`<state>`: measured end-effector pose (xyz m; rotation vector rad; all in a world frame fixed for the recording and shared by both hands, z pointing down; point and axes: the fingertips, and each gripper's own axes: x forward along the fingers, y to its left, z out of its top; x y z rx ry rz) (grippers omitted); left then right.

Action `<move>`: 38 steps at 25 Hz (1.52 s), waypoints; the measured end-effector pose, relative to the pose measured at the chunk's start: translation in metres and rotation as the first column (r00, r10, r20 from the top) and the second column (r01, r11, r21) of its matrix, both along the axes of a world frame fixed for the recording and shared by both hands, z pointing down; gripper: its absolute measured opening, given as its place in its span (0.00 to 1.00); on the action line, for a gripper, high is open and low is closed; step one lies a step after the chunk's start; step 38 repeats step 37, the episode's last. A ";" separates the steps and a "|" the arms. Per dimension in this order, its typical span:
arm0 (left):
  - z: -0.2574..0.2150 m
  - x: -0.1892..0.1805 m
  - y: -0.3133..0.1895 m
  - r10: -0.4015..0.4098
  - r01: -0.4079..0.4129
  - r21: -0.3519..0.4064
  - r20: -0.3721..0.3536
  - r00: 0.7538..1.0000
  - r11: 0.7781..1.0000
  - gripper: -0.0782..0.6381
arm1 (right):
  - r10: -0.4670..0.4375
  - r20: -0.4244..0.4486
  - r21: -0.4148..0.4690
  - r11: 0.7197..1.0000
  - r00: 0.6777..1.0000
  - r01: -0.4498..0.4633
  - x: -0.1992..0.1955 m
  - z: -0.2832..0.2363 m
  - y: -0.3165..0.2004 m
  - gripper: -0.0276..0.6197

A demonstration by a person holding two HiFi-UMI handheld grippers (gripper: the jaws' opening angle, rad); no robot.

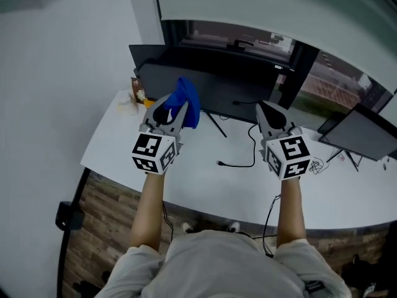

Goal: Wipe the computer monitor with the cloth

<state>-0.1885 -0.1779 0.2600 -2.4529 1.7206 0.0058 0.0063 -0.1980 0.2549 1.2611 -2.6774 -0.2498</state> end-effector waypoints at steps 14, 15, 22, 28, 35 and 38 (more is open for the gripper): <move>0.012 -0.056 0.058 -0.092 0.091 0.006 0.049 0.995 0.996 0.30 | -0.076 -0.057 -0.013 0.997 0.995 0.076 -0.058 0.016 0.017 0.06; 0.013 -0.057 0.057 -0.094 0.094 0.006 0.049 0.994 0.996 0.30 | -0.077 -0.063 -0.011 0.997 0.995 0.076 -0.059 0.016 0.017 0.06; 0.019 -0.051 0.054 -0.094 0.094 0.000 0.060 0.994 0.996 0.30 | -0.083 -0.085 -0.007 0.997 0.993 0.083 -0.063 0.018 0.017 0.06; 0.020 -0.044 0.056 -0.107 0.107 0.010 0.098 0.989 0.994 0.30 | -0.084 -0.092 -0.012 0.996 0.992 0.083 -0.062 0.023 0.019 0.06; 0.024 -0.050 0.055 -0.131 0.131 0.005 0.085 0.988 0.991 0.30 | -0.078 -0.090 -0.027 0.997 0.993 0.076 -0.060 0.029 0.019 0.06; 0.025 -0.053 0.055 -0.139 0.139 0.002 0.076 0.987 0.990 0.30 | -0.079 -0.088 -0.030 0.997 0.993 0.076 -0.061 0.030 0.019 0.06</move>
